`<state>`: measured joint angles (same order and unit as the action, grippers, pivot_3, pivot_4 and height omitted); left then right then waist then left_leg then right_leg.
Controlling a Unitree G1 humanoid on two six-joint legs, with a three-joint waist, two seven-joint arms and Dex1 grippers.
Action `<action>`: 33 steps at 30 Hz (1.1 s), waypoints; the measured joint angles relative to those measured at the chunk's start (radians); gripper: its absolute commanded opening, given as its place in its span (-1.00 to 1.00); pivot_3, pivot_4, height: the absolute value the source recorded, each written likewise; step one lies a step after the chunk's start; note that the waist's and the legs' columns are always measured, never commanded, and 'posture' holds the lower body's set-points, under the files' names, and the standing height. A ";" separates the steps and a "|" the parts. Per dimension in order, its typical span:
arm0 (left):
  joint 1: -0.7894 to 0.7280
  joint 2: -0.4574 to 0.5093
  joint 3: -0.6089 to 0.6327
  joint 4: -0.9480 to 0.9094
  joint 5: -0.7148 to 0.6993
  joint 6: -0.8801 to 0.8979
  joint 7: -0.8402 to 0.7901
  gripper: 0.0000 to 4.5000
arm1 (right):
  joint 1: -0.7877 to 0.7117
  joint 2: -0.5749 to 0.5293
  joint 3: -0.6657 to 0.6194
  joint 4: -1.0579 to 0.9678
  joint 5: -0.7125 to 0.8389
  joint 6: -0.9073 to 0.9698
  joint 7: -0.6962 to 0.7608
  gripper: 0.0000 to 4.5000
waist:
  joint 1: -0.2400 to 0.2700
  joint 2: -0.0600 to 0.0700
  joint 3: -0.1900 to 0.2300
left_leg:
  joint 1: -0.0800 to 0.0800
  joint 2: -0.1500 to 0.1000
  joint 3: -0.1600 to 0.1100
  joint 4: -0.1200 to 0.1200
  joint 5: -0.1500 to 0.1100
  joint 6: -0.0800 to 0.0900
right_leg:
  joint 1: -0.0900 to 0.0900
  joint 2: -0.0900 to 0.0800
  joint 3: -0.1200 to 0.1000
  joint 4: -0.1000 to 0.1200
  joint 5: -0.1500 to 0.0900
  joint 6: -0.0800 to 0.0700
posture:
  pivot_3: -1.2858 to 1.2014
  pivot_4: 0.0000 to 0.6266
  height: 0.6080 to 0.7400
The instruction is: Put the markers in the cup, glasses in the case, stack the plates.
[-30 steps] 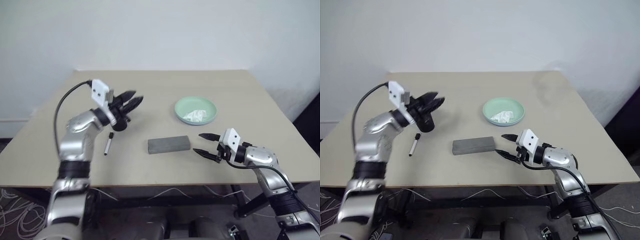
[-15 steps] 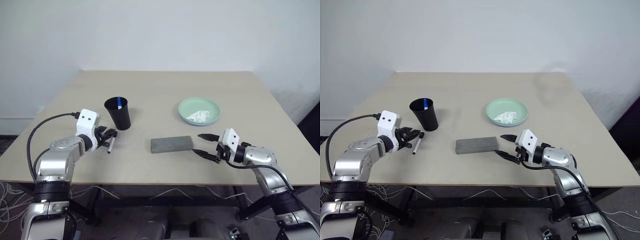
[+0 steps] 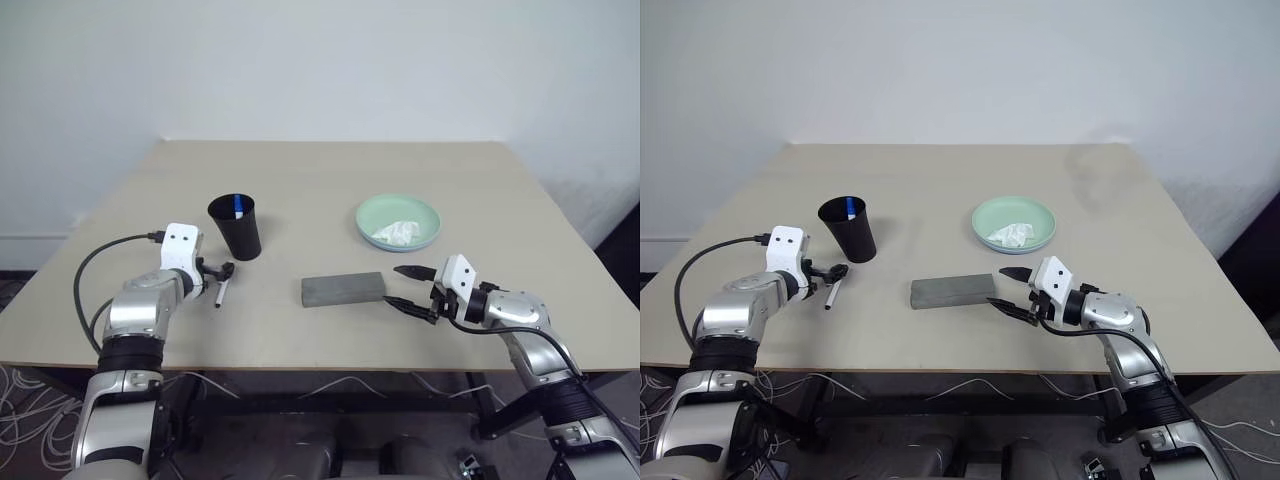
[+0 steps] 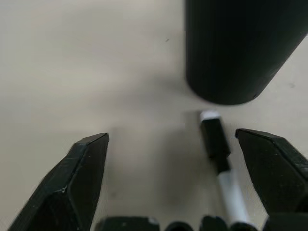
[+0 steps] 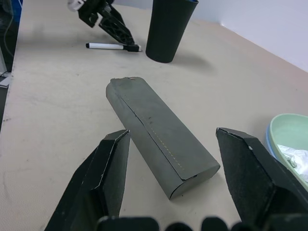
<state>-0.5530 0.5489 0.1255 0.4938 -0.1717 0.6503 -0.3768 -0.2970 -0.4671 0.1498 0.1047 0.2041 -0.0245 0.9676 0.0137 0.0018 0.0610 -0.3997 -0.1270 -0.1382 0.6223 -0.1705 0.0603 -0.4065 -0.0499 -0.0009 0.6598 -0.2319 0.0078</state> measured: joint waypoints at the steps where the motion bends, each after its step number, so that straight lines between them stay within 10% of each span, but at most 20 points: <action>1: -0.008 -0.007 -0.001 0.010 0.000 -0.002 -0.003 0.93 | 0.000 0.001 0.000 0.000 0.000 0.000 -0.003 0.38 | 0.000 0.000 0.000 | 0.000 0.000 0.000 0.000 0.000 0.000 | 0.000 0.000 0.000 0.000 0.000 0.000 | 0.03 -1.00 0.95; 10: -0.071 -0.028 -0.005 0.109 0.016 0.025 0.008 0.86 | 0.010 0.001 -0.001 -0.001 -0.001 -0.001 -0.009 0.38 | -0.002 0.000 0.000 | 0.000 0.000 0.000 0.000 0.000 0.000 | 0.000 0.000 0.000 0.000 0.000 0.000 | 0.03 -1.00 0.95; 22: -0.088 -0.039 -0.001 0.132 0.020 0.042 0.028 -0.93 | 0.011 0.001 -0.001 -0.001 -0.002 -0.001 -0.015 0.38 | 0.000 0.000 0.000 | 0.000 0.000 0.000 0.000 0.000 0.000 | 0.000 0.000 0.000 0.000 0.000 0.000 | 0.03 -1.00 0.95; 33: 0.000 0.013 -0.039 -0.029 0.025 0.105 -0.055 -0.95 | 0.019 -0.001 -0.003 -0.002 -0.002 -0.001 -0.015 0.38 | -0.005 0.000 0.000 | 0.000 0.000 0.001 0.000 0.000 0.000 | -0.001 0.000 0.001 -0.001 0.000 0.000 | 0.03 -1.00 0.95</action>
<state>-0.5532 0.5621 0.0864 0.4650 -0.1465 0.7549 -0.4321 -0.2775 -0.4677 0.1470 0.1025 0.2026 -0.0256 0.9529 0.0084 0.0014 0.0609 -0.4001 -0.1270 -0.1372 0.6219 -0.1705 0.0604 -0.4076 -0.0499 0.0006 0.6591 -0.2320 0.0081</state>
